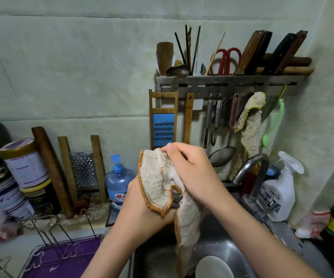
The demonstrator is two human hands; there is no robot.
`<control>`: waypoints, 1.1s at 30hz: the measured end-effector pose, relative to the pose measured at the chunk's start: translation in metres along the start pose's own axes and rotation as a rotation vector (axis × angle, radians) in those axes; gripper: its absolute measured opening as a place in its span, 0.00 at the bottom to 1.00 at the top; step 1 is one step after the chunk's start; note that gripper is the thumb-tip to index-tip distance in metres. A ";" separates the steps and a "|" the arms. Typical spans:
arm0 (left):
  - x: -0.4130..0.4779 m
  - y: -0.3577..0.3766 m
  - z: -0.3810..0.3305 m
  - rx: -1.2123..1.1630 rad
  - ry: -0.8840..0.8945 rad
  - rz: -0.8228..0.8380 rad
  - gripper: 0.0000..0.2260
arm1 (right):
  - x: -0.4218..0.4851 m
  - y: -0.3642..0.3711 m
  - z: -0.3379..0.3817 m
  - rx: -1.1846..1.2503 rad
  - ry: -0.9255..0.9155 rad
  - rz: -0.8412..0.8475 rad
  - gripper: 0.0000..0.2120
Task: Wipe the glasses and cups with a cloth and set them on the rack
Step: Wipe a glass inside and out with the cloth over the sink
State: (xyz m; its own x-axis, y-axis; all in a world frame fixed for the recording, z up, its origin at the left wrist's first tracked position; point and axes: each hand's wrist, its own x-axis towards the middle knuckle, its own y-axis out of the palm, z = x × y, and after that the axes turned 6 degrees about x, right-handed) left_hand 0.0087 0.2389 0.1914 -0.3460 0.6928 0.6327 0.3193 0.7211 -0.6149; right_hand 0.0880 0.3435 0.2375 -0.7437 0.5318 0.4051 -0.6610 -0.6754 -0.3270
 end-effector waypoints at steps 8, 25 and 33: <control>0.007 -0.006 -0.003 -0.137 0.036 0.016 0.16 | -0.019 -0.012 0.004 -0.307 -0.189 0.373 0.31; 0.004 0.004 -0.008 -0.895 -0.291 0.071 0.41 | -0.008 -0.024 -0.017 1.021 0.308 -0.075 0.16; 0.020 0.019 -0.041 -1.147 -0.551 -0.294 0.43 | -0.024 0.006 -0.029 1.177 0.237 -0.021 0.39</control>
State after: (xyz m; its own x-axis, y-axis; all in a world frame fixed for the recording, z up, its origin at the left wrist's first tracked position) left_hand 0.0442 0.2668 0.2119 -0.7576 0.6106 0.2307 0.6417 0.6319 0.4346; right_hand 0.0989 0.3411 0.2007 -0.8153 0.5456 0.1937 -0.2684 -0.6526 0.7086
